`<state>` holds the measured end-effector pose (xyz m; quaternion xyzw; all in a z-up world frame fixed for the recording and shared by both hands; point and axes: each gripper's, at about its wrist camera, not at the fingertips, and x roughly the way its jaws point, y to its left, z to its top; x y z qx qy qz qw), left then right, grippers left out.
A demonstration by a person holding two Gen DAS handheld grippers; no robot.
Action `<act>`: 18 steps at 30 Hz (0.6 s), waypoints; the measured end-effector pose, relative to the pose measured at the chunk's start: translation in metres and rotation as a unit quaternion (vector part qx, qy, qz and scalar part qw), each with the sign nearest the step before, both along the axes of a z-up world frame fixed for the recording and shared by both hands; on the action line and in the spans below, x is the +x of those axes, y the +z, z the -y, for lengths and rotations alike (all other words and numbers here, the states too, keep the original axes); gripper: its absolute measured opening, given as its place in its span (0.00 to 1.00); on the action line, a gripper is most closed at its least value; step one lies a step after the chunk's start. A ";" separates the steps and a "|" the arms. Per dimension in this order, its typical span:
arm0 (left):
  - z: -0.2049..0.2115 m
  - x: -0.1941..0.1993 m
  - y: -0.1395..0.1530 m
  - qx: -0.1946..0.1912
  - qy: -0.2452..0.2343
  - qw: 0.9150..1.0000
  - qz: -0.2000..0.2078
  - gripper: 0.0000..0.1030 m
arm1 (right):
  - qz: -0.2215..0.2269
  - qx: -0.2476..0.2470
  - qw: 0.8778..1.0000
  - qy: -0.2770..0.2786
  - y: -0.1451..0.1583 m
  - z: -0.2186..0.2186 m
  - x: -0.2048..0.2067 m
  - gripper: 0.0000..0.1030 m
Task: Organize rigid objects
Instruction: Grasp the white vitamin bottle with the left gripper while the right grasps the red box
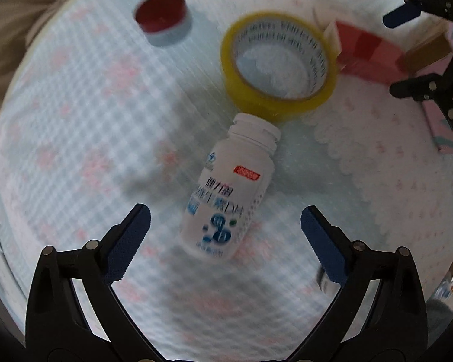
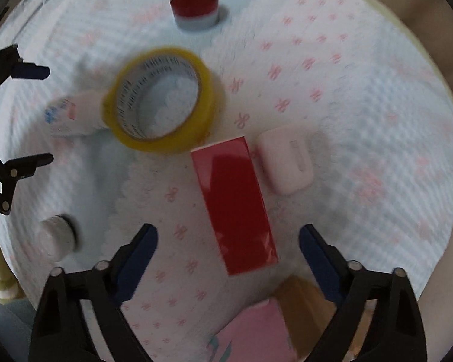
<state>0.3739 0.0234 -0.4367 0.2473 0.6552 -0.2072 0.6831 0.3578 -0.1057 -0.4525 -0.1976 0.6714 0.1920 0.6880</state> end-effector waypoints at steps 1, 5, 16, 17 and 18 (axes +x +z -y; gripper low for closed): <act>0.002 0.001 -0.005 0.003 -0.003 1.000 -0.001 0.96 | -0.009 -0.005 1.000 0.003 -0.008 -0.001 0.003 0.83; 0.008 0.006 -0.023 0.019 -0.015 1.000 -0.008 0.84 | -0.027 -0.016 0.999 0.020 -0.029 -0.009 0.011 0.77; 0.019 0.005 -0.038 0.025 -0.037 0.999 -0.025 0.53 | -0.034 -0.056 0.997 0.038 -0.045 -0.017 0.019 0.40; 0.021 0.004 -0.037 0.026 -0.041 0.999 -0.022 0.52 | -0.032 -0.057 0.997 0.038 -0.045 -0.017 0.019 0.40; 0.022 0.002 -0.037 0.026 -0.045 0.998 -0.017 0.52 | -0.030 -0.057 0.997 0.037 -0.045 -0.017 0.018 0.40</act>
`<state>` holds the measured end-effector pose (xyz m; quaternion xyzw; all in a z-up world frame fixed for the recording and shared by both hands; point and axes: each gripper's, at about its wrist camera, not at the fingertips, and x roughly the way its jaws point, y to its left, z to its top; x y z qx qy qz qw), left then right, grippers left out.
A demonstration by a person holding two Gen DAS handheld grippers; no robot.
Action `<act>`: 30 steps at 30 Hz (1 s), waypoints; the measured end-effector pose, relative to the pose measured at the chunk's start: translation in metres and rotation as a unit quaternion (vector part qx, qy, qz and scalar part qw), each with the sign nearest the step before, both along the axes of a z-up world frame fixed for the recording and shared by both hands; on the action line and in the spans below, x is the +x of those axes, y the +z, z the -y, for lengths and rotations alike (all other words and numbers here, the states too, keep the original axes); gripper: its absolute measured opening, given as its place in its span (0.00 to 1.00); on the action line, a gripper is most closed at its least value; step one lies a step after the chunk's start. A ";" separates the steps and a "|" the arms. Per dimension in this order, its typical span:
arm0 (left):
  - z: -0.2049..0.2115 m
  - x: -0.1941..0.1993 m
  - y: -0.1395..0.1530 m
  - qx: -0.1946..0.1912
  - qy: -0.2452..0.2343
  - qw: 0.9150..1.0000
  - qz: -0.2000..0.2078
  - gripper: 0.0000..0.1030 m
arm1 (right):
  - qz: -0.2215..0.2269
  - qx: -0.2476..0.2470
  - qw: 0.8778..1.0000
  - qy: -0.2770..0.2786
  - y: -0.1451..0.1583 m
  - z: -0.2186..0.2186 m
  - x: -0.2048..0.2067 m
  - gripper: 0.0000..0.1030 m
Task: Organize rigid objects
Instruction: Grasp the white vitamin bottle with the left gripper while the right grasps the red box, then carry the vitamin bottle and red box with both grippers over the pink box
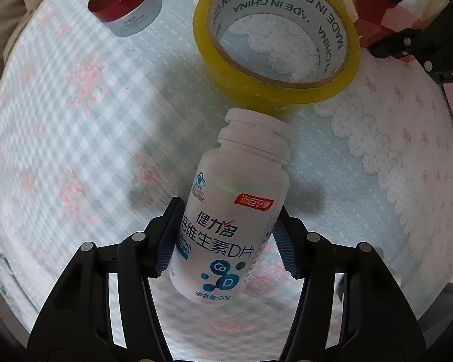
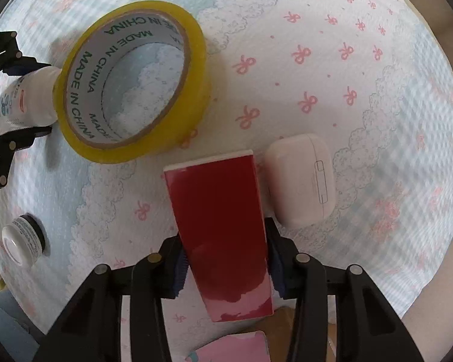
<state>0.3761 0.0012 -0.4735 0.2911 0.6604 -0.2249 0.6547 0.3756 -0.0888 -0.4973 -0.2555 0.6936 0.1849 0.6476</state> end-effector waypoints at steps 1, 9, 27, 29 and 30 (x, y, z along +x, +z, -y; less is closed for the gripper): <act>0.001 0.003 0.001 0.000 -0.002 1.000 0.002 0.52 | 0.003 0.000 1.000 -0.002 0.000 0.000 -0.001 0.40; -0.006 -0.009 0.028 -0.027 0.023 0.999 0.022 0.50 | 0.023 0.019 0.998 -0.053 0.022 0.017 -0.008 0.40; -0.040 -0.050 0.180 -0.157 0.108 0.978 0.088 0.49 | 0.093 0.138 0.962 -0.216 0.166 0.042 -0.078 0.39; -0.036 -0.059 0.203 -0.172 0.111 0.974 0.099 0.49 | 0.101 0.151 0.955 -0.233 0.184 0.035 -0.085 0.39; -0.037 -0.064 0.217 -0.180 0.111 0.972 0.104 0.49 | 0.106 0.160 0.952 -0.240 0.194 0.034 -0.090 0.39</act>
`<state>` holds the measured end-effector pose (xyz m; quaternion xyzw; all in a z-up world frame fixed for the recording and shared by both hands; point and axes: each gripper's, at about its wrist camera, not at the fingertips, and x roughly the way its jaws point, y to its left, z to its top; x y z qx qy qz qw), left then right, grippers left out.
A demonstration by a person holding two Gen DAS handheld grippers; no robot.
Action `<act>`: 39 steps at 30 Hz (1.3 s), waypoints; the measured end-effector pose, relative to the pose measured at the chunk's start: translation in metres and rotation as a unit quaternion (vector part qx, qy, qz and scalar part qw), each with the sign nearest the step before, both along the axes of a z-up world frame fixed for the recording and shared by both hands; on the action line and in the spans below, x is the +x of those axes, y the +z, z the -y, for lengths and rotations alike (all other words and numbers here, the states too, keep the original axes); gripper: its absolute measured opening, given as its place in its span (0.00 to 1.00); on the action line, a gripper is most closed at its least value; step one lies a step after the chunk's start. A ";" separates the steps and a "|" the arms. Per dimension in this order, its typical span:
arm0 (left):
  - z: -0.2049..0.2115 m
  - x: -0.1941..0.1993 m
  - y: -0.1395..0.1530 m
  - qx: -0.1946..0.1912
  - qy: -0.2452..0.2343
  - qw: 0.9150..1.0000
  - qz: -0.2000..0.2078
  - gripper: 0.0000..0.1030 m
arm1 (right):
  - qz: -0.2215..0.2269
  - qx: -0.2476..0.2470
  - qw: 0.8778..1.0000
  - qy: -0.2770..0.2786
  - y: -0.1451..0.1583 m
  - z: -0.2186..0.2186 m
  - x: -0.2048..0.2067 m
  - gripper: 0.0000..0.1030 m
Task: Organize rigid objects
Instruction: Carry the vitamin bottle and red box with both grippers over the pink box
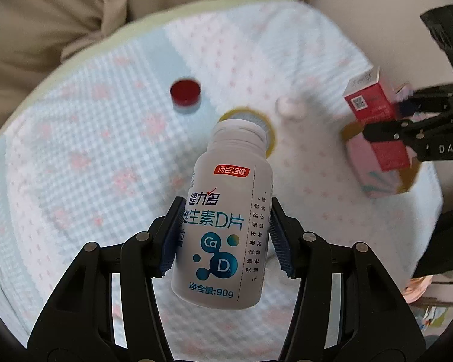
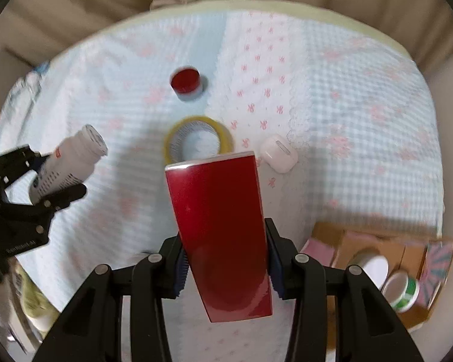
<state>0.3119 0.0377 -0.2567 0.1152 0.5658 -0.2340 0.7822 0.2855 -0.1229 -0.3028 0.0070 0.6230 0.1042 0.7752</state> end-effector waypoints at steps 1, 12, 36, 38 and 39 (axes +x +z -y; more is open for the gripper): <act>0.000 -0.006 0.015 -0.007 -0.001 1.000 0.008 0.49 | 0.006 0.009 1.000 -0.008 0.010 0.001 -0.004 0.39; 0.030 -0.049 0.105 -0.053 -0.003 0.997 0.060 0.49 | 0.072 0.059 0.993 -0.079 0.109 0.035 -0.075 0.39; 0.284 -0.103 0.025 -0.072 0.055 0.996 0.008 0.47 | 0.024 0.079 0.986 -0.146 0.062 0.314 -0.124 0.39; 0.297 -0.100 0.004 -0.069 0.061 0.996 -0.005 0.47 | 0.008 0.094 0.983 -0.156 0.041 0.323 -0.120 0.39; 0.303 -0.097 -0.008 -0.066 0.066 0.996 -0.013 0.47 | 0.001 0.100 0.982 -0.160 0.031 0.325 -0.118 0.39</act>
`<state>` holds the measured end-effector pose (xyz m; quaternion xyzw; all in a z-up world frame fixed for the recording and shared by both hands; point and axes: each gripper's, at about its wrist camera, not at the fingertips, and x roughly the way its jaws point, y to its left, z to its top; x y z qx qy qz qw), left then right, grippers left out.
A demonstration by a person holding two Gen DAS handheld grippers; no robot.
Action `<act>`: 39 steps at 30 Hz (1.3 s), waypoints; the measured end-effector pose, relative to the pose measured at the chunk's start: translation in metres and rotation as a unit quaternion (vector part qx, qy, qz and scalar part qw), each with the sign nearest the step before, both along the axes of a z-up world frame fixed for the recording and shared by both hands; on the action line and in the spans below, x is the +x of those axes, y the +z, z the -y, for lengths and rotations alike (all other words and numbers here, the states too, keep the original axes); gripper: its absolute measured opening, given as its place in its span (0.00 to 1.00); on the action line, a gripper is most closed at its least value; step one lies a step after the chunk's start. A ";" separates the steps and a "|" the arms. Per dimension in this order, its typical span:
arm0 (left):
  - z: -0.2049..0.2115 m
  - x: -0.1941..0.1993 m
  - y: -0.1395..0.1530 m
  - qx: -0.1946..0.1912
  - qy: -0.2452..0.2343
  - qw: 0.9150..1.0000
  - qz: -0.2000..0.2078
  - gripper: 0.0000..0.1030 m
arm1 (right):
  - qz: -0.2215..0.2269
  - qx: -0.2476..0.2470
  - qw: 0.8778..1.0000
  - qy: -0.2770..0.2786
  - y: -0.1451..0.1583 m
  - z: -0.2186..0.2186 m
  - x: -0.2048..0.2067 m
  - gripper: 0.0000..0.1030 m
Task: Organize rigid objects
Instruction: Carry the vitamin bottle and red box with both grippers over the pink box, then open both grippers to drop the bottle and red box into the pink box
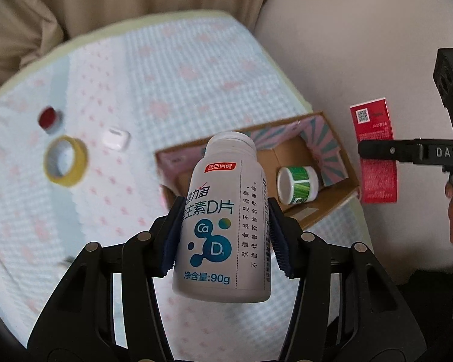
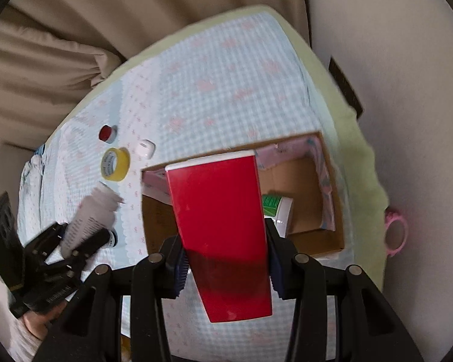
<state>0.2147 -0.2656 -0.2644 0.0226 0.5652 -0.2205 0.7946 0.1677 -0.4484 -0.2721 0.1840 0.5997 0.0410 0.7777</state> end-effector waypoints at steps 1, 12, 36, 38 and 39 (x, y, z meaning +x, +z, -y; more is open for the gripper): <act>0.005 0.003 -0.013 0.003 0.005 1.000 -0.008 0.47 | -0.007 0.008 1.000 -0.003 -0.010 0.001 0.002 0.39; 0.038 0.018 -0.102 0.060 0.025 0.997 -0.052 0.46 | -0.077 0.090 0.992 -0.031 -0.112 -0.010 0.033 0.39; 0.031 0.007 -0.075 0.119 0.000 0.993 -0.005 1.00 | -0.037 -0.002 0.999 -0.003 -0.103 -0.017 0.048 1.00; 0.028 0.005 -0.072 0.118 0.003 0.993 -0.007 1.00 | -0.032 -0.006 0.999 -0.008 -0.101 -0.017 0.045 1.00; 0.025 0.005 -0.071 0.118 0.005 0.993 -0.008 1.00 | -0.030 -0.008 0.999 -0.008 -0.100 -0.018 0.044 1.00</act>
